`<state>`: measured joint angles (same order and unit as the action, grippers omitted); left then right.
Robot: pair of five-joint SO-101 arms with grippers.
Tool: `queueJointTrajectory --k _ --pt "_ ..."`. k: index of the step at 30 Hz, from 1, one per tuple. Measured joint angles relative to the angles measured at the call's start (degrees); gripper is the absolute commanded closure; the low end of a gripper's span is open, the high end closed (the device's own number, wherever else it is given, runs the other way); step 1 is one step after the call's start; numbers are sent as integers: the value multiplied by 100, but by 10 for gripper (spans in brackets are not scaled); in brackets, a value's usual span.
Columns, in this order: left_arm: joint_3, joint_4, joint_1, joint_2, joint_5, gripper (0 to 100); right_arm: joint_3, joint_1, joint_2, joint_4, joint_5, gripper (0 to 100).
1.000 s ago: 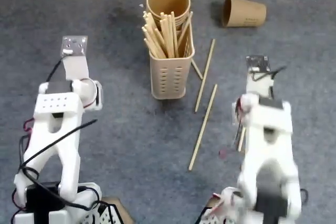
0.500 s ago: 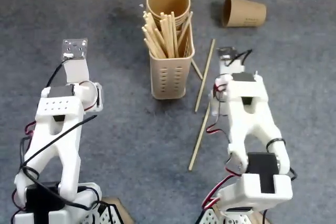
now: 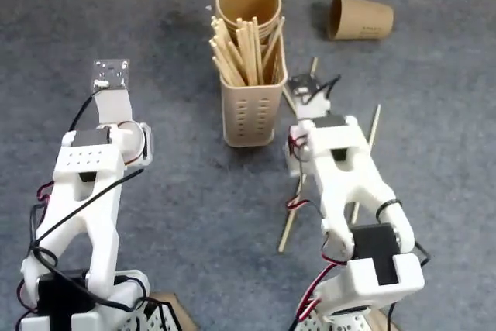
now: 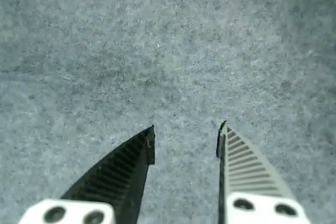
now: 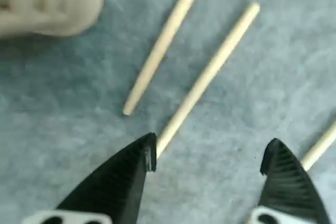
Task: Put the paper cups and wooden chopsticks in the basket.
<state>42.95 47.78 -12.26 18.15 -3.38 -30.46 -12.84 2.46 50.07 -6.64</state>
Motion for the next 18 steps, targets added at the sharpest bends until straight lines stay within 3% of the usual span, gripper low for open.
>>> queueJointTrajectory --k 5,11,18 --pt "0 0 0 0 0 796 -545 9 -9 -554 62 692" --pt "0 0 0 0 0 796 -747 9 -26 -651 88 998" --pt "35 0 -9 0 0 796 -651 888 -26 -651 26 992"
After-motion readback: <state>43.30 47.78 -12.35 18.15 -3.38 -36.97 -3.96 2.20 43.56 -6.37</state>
